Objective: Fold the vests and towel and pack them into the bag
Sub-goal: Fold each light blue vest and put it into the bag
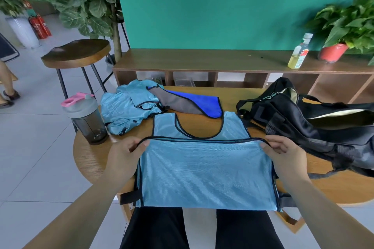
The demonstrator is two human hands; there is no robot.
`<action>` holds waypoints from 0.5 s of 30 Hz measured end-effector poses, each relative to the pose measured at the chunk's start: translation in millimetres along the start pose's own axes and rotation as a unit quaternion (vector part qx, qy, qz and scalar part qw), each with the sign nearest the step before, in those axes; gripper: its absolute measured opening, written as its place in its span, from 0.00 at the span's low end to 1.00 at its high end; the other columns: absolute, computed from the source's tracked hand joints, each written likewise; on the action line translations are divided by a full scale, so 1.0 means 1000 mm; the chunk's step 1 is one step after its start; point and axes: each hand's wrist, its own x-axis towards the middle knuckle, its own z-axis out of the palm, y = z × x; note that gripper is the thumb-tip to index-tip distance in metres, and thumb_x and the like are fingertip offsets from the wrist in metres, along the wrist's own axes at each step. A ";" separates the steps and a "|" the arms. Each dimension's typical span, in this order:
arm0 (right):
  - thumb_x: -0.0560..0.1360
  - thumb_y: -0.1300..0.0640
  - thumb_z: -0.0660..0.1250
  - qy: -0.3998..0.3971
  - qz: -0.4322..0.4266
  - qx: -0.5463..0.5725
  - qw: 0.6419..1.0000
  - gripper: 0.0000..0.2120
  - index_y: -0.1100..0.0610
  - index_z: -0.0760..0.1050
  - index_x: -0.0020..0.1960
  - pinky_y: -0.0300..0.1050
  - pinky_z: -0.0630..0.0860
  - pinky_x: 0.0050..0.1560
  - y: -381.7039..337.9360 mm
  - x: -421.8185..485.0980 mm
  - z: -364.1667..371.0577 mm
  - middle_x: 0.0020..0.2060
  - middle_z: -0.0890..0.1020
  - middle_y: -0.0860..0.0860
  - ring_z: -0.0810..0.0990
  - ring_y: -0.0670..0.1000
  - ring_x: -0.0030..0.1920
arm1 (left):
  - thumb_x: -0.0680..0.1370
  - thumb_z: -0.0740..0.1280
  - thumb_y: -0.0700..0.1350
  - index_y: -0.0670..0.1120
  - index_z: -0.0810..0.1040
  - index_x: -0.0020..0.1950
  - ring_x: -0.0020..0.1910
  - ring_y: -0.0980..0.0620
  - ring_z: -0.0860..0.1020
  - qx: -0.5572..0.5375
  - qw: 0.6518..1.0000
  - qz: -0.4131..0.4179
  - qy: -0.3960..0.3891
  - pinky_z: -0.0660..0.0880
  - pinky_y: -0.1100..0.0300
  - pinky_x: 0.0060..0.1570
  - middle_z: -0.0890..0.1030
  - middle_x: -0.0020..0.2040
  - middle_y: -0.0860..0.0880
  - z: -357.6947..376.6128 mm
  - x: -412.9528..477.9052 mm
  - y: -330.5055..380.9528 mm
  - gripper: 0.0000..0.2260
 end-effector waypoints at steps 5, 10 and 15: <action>0.74 0.56 0.80 -0.027 -0.012 -0.022 0.999 0.14 0.41 0.84 0.54 0.45 0.80 0.52 -0.006 -0.002 -0.005 0.49 0.85 0.45 0.84 0.50 0.51 | 0.84 0.67 0.48 0.53 0.82 0.52 0.45 0.59 0.80 0.036 0.998 0.040 -0.010 0.78 0.50 0.50 0.84 0.44 0.55 0.002 -0.002 -0.002 0.05; 0.78 0.59 0.75 -0.034 -0.034 -0.032 0.998 0.14 0.42 0.83 0.57 0.45 0.80 0.50 -0.014 -0.007 -0.007 0.50 0.84 0.46 0.84 0.49 0.50 | 0.86 0.62 0.50 0.53 0.77 0.53 0.44 0.60 0.78 0.051 0.998 0.048 0.007 0.74 0.54 0.45 0.82 0.43 0.55 0.002 -0.011 0.003 0.06; 0.80 0.57 0.73 -0.020 -0.043 -0.053 0.997 0.11 0.41 0.82 0.56 0.44 0.79 0.50 -0.018 0.013 0.011 0.49 0.85 0.41 0.83 0.44 0.51 | 0.86 0.63 0.48 0.50 0.79 0.56 0.45 0.57 0.76 0.041 0.997 0.032 0.064 0.69 0.56 0.44 0.80 0.45 0.56 0.018 0.014 0.008 0.06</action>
